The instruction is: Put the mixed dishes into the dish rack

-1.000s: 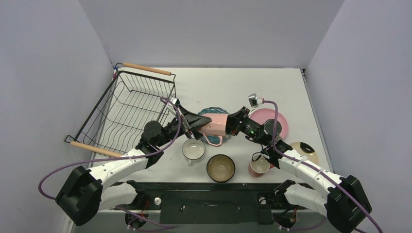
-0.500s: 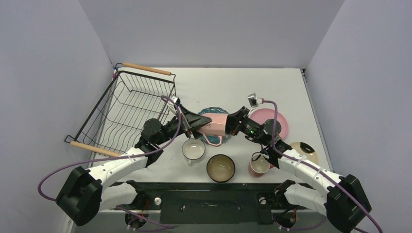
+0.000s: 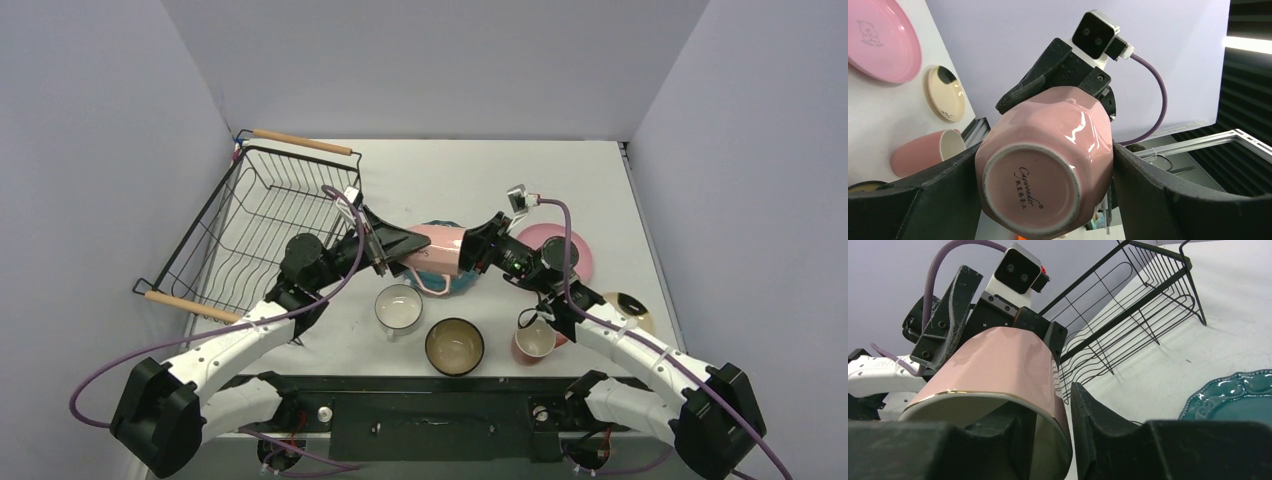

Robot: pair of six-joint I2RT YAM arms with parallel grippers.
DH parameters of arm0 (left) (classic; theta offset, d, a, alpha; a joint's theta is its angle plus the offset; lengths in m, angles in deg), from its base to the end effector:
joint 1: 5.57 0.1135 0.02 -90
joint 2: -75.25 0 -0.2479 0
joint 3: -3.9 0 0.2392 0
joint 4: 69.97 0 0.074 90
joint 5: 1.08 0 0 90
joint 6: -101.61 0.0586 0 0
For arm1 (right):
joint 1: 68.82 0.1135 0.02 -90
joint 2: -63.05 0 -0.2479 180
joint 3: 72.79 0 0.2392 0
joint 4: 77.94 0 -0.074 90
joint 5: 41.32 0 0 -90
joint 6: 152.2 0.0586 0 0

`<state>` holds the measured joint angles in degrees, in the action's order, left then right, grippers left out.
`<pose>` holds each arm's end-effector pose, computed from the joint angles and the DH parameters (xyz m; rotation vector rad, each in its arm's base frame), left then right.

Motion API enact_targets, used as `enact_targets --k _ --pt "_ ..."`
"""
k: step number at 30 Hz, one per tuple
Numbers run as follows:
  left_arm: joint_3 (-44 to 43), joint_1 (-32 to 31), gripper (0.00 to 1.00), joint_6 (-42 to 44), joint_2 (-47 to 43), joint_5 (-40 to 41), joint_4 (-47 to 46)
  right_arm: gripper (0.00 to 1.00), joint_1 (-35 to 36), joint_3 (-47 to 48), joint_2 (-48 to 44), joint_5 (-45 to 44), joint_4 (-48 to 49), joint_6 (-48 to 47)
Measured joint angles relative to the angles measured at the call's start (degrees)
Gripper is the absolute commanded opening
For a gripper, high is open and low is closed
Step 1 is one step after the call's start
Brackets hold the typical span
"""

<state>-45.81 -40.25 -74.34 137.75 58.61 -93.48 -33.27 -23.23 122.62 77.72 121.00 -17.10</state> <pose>0.1980 -0.1729 0.3036 -0.2344 1.7733 -2.0110 0.1899 0.1707 0.3051 -0.3392 1.5855 1.4807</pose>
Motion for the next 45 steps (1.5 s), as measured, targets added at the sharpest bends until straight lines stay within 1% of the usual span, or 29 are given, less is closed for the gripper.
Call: enact_targets --k 5,8,11,15,17,19,25,29,32,37,40,43,45 --pt "0.0 1.11 0.0 2.34 -1.42 -0.04 2.56 0.44 0.09 0.02 -0.98 -1.49 -1.44 0.39" --pt "-0.52 1.55 0.0 3.54 -2.34 -0.02 6.64 0.51 0.13 0.04 -1.05 -2.43 -2.25 0.37" --pt "-3.28 1.81 0.0 6.29 -2.89 0.15 13.38 0.61 0.13 0.04 -1.4 -3.41 -3.72 0.28" --pt "-9.44 1.9 0.0 13.11 -4.13 2.25 24.35 0.72 0.13 0.04 -3.63 -4.96 -6.32 -0.74" --pt "-13.05 1.95 0.0 17.0 -4.87 3.82 29.86 0.78 0.13 0.04 -5.7 -5.68 -7.87 -1.66" --pt "-15.96 1.97 0.0 20.31 -5.42 5.29 33.83 0.8 0.13 0.04 -7.98 -6.78 -9.53 -2.71" --pt "-21.59 2.14 0.0 29.0 -6.29 9.44 44.06 0.8 0.13 0.22 -15.26 -13.29 -16.04 -6.93" --pt "-26.95 2.14 0.0 36.39 -6.14 14.47 55.25 0.8 0.11 -0.28 -18.14 -17.94 -18.78 -8.92" --pt "-32.24 2.16 0.0 42.91 -6.14 20.76 63.04 0.79 0.11 -1.44 -19.91 -20.28 -20.28 -9.97" --pt "-38.32 2.16 0.0 52.46 -5.99 32.79 71.34 0.78 0.11 -2.03 -20.85 -22.62 -22.93 -11.47" --pt "-41.94 2.38 0.0 57.27 -4.24 40.52 76.39 0.78 0.11 -2.05 -20.85 -23.39 -24.22 -12.07" --pt "-43.43 3.17 0.0 61.7 -2.16 48.04 77.9 0.77 0.11 -2.23 -21.05 -23.78 -24.72 -12.35" --pt "-43.43 4.37 0.0 65.59 -1.14 51.54 77.9 0.77 0.11 -2.62 -21.66 -23.89 -24.98 -12.33"
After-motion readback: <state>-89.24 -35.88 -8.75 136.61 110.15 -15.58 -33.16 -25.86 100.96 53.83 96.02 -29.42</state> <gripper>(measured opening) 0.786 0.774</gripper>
